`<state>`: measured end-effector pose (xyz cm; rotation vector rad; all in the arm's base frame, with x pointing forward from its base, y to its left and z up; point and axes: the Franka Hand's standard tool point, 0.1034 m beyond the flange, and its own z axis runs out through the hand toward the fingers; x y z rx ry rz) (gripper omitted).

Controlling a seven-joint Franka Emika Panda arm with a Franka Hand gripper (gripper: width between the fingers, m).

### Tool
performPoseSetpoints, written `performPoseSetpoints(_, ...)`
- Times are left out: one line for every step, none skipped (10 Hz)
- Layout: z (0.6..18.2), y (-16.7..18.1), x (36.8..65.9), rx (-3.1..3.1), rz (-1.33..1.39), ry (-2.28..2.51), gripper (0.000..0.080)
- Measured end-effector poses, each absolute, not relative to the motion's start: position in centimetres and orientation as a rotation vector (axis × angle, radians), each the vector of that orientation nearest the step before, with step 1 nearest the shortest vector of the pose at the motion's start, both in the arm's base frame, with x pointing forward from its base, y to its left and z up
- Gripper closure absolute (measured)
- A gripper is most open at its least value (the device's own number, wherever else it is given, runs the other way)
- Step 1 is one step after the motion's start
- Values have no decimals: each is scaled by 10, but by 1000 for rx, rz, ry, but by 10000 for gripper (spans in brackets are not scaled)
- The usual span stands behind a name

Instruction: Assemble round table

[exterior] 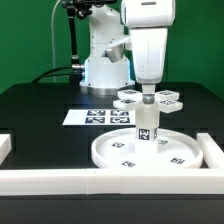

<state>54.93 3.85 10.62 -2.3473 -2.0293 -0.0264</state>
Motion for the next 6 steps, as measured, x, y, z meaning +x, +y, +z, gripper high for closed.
performPoseSetpoints(103, 39, 550, -2352, -22, -2020, 151)
performPoseSetpoints(101, 39, 550, -2351, -19, -2018, 151)
performPoseSetpoints(99, 39, 550, -2352, -15, -2014, 151)
performPoseSetpoints(98, 39, 549, -2355, -14, -2009, 151)
performPoseSetpoints(98, 39, 549, -2356, -14, -2008, 151)
performPoseSetpoints(98, 39, 549, -2356, -14, -2008, 277)
